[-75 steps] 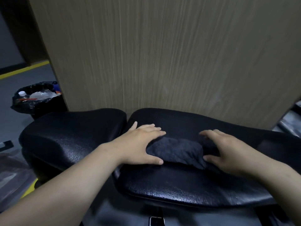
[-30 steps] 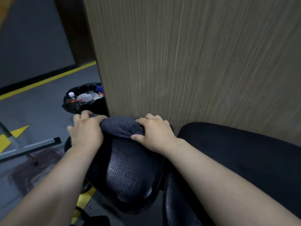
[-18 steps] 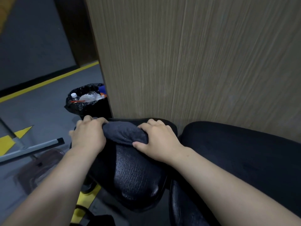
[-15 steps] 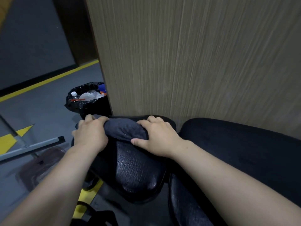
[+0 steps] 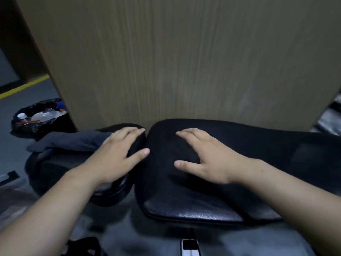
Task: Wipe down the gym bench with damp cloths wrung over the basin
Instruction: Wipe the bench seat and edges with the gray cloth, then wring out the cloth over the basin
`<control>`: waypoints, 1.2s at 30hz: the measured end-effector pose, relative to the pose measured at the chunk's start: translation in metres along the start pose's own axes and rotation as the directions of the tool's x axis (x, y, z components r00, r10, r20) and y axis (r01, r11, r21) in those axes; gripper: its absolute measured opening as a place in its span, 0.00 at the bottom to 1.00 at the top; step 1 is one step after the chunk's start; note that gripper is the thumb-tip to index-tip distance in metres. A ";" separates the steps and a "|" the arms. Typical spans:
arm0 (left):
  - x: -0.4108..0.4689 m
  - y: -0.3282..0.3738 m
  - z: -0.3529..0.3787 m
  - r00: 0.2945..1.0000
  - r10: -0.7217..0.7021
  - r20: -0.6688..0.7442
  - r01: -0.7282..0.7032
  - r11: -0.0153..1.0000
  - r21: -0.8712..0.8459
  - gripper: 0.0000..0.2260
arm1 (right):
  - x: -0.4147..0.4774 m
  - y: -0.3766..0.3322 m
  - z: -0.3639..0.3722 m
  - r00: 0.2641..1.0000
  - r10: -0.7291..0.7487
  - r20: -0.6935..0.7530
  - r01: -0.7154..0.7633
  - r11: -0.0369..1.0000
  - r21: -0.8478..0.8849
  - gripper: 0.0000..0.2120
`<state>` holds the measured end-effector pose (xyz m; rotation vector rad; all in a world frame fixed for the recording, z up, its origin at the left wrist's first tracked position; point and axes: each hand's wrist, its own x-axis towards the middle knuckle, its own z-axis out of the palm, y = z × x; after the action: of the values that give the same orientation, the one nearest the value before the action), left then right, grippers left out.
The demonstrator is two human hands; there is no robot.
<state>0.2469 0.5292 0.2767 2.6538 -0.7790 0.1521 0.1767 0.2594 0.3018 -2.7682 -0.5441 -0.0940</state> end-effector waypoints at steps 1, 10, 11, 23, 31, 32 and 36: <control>0.003 0.019 0.005 0.999 0.035 0.035 -0.035 0.999 -0.013 0.37 | -0.019 0.006 -0.007 1.000 0.021 -0.001 -0.021 1.000 -0.005 0.39; 0.009 0.168 0.042 0.921 0.377 0.099 -0.376 0.926 -0.027 0.34 | -0.176 0.029 -0.061 0.967 0.214 -0.135 -0.211 0.977 0.039 0.38; 0.008 0.182 0.045 0.908 0.406 0.100 -0.405 0.914 -0.028 0.34 | -0.193 0.031 -0.067 0.958 0.238 -0.163 -0.234 0.971 0.044 0.38; 0.013 0.345 0.101 0.712 0.680 0.173 -0.680 0.730 -0.070 0.34 | -0.374 0.061 -0.093 0.806 0.504 -0.311 -0.527 0.850 0.014 0.41; 0.005 0.461 0.193 0.385 0.866 0.320 -0.897 0.432 -0.089 0.37 | -0.488 0.070 -0.055 0.647 0.671 -0.362 -0.717 0.697 0.013 0.41; -0.001 0.471 0.209 0.349 0.873 0.341 -0.908 0.405 -0.105 0.37 | -0.502 0.068 -0.047 0.619 0.692 -0.371 -0.736 0.676 0.034 0.41; -0.024 0.501 0.270 0.211 0.873 0.440 -0.933 0.314 -0.175 0.40 | -0.549 0.063 -0.010 0.516 0.752 -0.410 -0.789 0.604 0.113 0.42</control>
<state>-0.0444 0.0487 0.1816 1.8815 -2.5441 -0.1740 -0.3071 0.0041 0.2249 -2.6595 0.8579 -0.4983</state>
